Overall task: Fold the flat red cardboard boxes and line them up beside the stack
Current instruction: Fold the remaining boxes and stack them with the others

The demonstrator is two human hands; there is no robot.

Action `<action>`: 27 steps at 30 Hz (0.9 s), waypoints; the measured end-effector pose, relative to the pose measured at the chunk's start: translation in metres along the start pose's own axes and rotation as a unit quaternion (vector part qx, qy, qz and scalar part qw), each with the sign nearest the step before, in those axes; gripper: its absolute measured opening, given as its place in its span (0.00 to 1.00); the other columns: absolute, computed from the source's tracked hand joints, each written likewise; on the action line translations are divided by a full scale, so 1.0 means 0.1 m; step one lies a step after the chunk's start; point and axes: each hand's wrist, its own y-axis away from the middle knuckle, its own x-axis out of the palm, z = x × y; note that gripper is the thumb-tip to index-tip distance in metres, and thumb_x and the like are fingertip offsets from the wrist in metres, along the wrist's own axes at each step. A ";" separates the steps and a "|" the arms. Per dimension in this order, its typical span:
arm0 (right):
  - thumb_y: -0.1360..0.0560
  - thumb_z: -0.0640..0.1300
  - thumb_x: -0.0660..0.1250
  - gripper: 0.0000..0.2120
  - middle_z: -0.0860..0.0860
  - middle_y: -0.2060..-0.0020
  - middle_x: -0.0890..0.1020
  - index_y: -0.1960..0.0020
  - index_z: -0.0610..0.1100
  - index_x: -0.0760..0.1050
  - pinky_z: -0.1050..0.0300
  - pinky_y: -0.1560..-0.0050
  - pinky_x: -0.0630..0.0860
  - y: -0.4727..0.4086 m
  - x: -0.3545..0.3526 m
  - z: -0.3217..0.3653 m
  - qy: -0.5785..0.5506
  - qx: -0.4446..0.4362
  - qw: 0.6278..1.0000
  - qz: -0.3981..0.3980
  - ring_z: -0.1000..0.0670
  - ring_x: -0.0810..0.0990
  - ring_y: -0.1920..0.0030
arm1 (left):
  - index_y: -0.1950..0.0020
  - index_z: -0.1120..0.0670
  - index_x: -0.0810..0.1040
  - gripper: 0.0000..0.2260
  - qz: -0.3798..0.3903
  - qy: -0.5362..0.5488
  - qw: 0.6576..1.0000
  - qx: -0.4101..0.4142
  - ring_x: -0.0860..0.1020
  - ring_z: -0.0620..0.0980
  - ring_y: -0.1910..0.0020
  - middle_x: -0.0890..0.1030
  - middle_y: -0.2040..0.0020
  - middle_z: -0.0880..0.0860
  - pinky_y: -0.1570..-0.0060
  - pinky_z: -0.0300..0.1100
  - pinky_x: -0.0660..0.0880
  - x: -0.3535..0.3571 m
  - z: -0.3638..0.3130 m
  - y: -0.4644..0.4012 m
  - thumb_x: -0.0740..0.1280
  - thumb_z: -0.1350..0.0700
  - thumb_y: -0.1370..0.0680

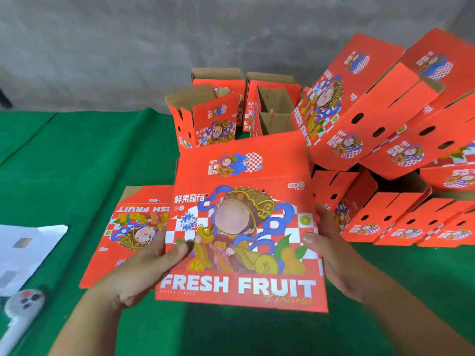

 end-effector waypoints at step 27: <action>0.25 0.51 0.73 0.51 0.30 0.21 0.46 0.16 0.46 0.41 0.45 0.19 0.47 -2.52 -0.46 0.52 0.362 -0.158 0.847 -0.356 0.36 0.45 0.19 | 0.28 0.50 0.78 0.33 -0.108 -0.174 0.975 0.082 0.75 0.59 0.28 0.79 0.29 0.58 0.23 0.59 0.66 1.38 -1.56 -3.12 0.50 0.30 0.18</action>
